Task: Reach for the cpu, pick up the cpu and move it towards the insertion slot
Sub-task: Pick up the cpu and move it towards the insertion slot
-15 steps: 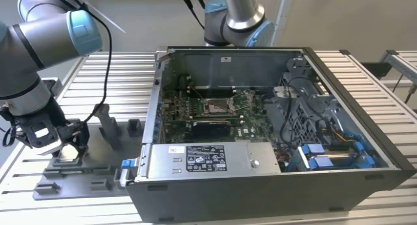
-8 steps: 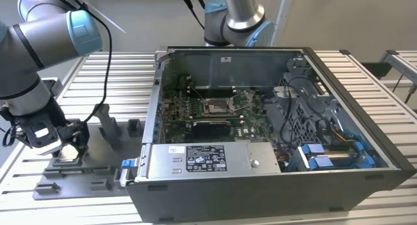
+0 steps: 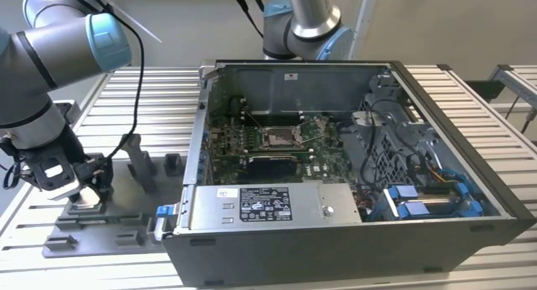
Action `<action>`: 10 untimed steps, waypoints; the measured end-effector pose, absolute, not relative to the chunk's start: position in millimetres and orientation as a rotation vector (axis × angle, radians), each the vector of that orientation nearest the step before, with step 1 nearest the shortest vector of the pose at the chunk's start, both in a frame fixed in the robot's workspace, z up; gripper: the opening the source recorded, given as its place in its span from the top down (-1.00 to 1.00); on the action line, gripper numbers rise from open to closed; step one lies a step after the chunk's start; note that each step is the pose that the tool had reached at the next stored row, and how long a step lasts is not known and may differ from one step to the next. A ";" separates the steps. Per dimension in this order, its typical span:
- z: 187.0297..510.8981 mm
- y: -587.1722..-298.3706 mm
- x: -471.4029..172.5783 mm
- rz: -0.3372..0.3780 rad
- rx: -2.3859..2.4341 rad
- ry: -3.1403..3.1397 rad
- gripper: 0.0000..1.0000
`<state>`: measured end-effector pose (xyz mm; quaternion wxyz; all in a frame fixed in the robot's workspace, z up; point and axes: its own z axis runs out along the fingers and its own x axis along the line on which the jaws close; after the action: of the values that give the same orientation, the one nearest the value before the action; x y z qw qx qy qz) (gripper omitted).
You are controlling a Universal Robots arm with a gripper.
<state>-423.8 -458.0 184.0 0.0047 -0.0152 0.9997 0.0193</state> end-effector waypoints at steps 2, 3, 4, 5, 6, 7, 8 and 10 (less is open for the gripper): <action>184.0 -457.9 -423.8 0.061 -0.048 3.131 1.00; 183.9 -457.9 -423.8 0.061 -0.048 3.131 1.00; 184.0 -458.0 -423.8 0.061 -0.048 3.131 1.00; 184.3 -457.9 -423.8 0.061 -0.048 3.131 1.00; 185.3 -457.9 -423.8 0.061 -0.048 3.131 1.00; 187.2 -457.9 -423.8 0.061 -0.047 3.132 1.00; 189.2 -457.9 -423.8 0.061 -0.046 3.132 1.00; 193.4 -458.0 -423.8 0.061 -0.044 3.133 1.00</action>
<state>-423.8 -458.0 193.4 0.0038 -0.0140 0.9997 0.0193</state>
